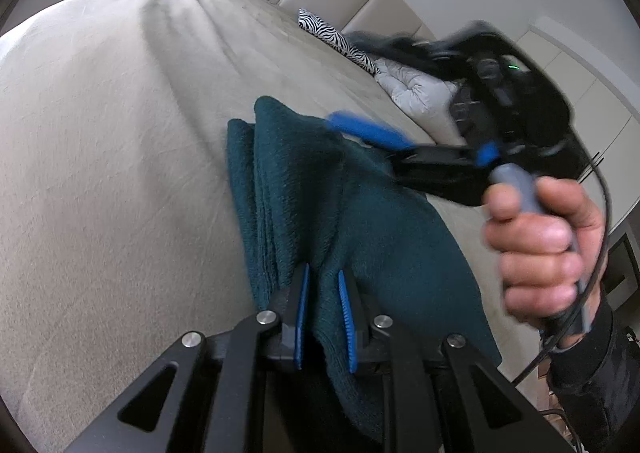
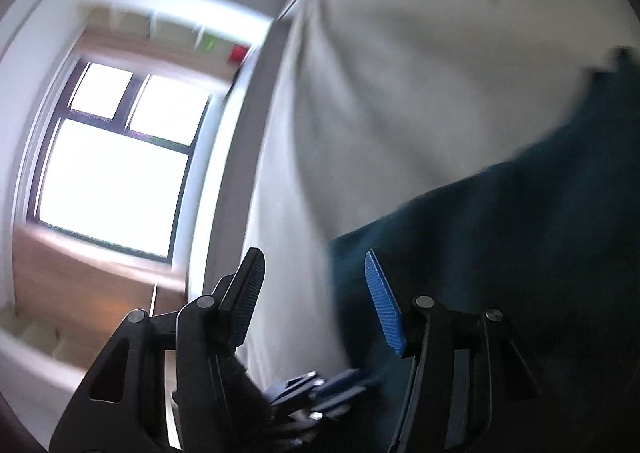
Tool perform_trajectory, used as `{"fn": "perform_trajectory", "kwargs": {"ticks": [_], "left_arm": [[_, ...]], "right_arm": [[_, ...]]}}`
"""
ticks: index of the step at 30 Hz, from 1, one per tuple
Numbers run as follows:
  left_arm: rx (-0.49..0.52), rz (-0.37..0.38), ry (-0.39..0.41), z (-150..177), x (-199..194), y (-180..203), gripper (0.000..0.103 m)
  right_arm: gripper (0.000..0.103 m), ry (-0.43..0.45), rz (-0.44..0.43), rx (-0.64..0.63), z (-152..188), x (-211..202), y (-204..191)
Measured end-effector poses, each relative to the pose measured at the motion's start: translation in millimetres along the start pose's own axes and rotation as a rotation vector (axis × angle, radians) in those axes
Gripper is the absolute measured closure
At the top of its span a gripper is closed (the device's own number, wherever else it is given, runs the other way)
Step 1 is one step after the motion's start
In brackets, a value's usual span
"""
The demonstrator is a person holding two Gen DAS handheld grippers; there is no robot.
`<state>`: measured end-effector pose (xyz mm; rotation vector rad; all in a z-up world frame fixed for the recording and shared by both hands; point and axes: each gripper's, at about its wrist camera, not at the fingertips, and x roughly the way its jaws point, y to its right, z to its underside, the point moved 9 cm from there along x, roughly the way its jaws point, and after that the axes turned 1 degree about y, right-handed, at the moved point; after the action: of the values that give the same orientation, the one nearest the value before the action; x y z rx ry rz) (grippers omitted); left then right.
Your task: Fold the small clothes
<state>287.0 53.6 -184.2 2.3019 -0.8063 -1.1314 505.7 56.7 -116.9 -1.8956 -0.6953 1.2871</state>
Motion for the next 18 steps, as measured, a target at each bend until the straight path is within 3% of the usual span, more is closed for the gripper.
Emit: {"fn": "perform_trajectory", "kwargs": {"ticks": [2,3,4,6,8,11,14,16,18], "left_arm": [[-0.006,0.001,-0.001,-0.1,0.5,-2.1,0.085],[-0.012,0.006,-0.001,-0.5,0.1,-3.6,0.085],[-0.017,0.014,-0.001,-0.5,-0.5,-4.0,0.085],[-0.019,0.019,0.001,-1.5,-1.2,-5.6,0.085],[-0.021,0.022,0.003,-0.6,-1.6,-7.1,0.085],[-0.021,0.022,0.006,-1.1,-1.5,-9.0,0.085],[-0.033,0.028,0.005,-0.1,0.0,-7.4,0.085],[-0.037,0.025,0.007,-0.1,-0.2,-5.8,0.085],[-0.037,0.018,0.007,0.1,-2.0,-3.9,0.085]], "right_arm": [[0.053,-0.02,0.037,0.068,0.9,18.4,22.1],[0.057,-0.011,0.003,0.114,0.2,20.7,35.1],[0.07,0.001,-0.026,0.145,-1.9,18.4,42.6],[0.072,0.003,-0.051,0.162,-1.7,6.4,40.8],[0.067,0.034,-0.017,0.118,-0.6,-15.6,33.5],[0.047,0.091,-0.08,0.061,14.5,-65.0,12.0],[0.034,0.122,-0.135,0.042,60.0,-104.2,11.2],[0.033,0.111,-0.11,0.065,92.1,-140.9,41.1],[0.033,0.069,-0.101,0.079,129.0,-139.8,67.0]]}}
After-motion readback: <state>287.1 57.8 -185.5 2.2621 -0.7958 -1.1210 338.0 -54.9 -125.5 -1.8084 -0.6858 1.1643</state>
